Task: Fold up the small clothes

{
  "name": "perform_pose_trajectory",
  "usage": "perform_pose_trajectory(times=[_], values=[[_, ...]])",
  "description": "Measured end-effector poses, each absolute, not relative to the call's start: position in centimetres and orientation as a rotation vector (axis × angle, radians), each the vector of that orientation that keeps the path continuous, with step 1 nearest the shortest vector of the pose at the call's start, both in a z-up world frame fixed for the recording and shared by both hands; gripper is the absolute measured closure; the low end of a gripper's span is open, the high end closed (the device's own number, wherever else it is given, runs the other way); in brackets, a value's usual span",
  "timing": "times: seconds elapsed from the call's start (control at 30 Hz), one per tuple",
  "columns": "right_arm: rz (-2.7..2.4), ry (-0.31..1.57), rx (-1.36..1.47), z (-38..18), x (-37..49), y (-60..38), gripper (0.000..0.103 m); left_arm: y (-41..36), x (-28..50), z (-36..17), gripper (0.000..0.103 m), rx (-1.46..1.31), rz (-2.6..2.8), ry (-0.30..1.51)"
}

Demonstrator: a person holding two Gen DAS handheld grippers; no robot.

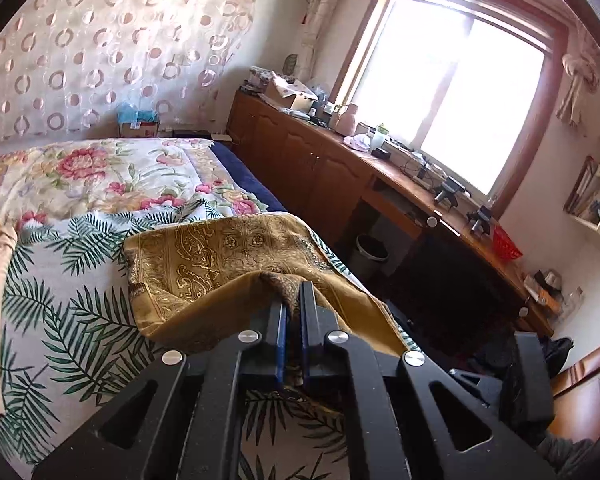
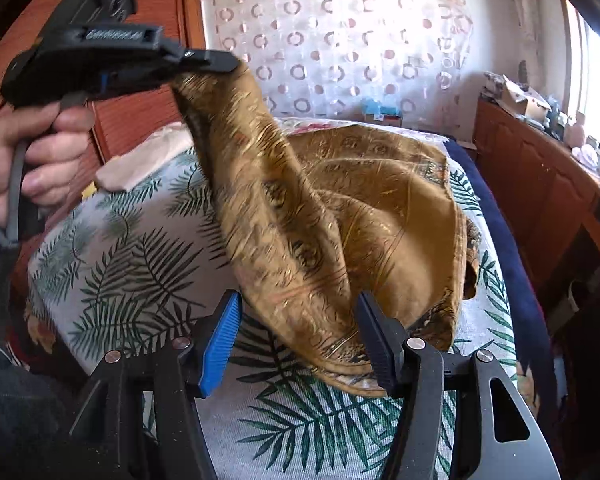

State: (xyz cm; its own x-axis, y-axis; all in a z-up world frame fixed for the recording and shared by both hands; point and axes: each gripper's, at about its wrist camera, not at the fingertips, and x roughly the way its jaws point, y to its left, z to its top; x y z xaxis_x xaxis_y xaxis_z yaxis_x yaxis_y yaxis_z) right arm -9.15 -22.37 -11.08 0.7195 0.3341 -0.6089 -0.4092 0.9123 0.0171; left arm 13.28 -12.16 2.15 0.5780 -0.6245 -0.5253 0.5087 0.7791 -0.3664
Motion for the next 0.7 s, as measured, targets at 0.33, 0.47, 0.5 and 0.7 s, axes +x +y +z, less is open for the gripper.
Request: perform_pose_trajectory(times=[0.33, 0.47, 0.5, 0.7], values=[[0.327, 0.637, -0.223, -11.2, -5.4, -23.7, 0.078, -9.8, 13.1, 2.4, 0.097, -0.22, -0.631, 0.653], [0.33, 0.569, -0.271, -8.0, -3.0, -23.8, 0.097, -8.6, 13.8, 2.5, 0.097, -0.2, -0.577, 0.622], [0.327, 0.543, -0.276, -6.7, -1.9, -23.9, 0.097, -8.3, 14.3, 2.3, 0.097, -0.198, -0.562, 0.622], [0.355, 0.534, -0.257, -2.9, 5.8, -23.2, 0.098, -6.7, 18.6, 0.9, 0.097, -0.225, -0.507, 0.667]])
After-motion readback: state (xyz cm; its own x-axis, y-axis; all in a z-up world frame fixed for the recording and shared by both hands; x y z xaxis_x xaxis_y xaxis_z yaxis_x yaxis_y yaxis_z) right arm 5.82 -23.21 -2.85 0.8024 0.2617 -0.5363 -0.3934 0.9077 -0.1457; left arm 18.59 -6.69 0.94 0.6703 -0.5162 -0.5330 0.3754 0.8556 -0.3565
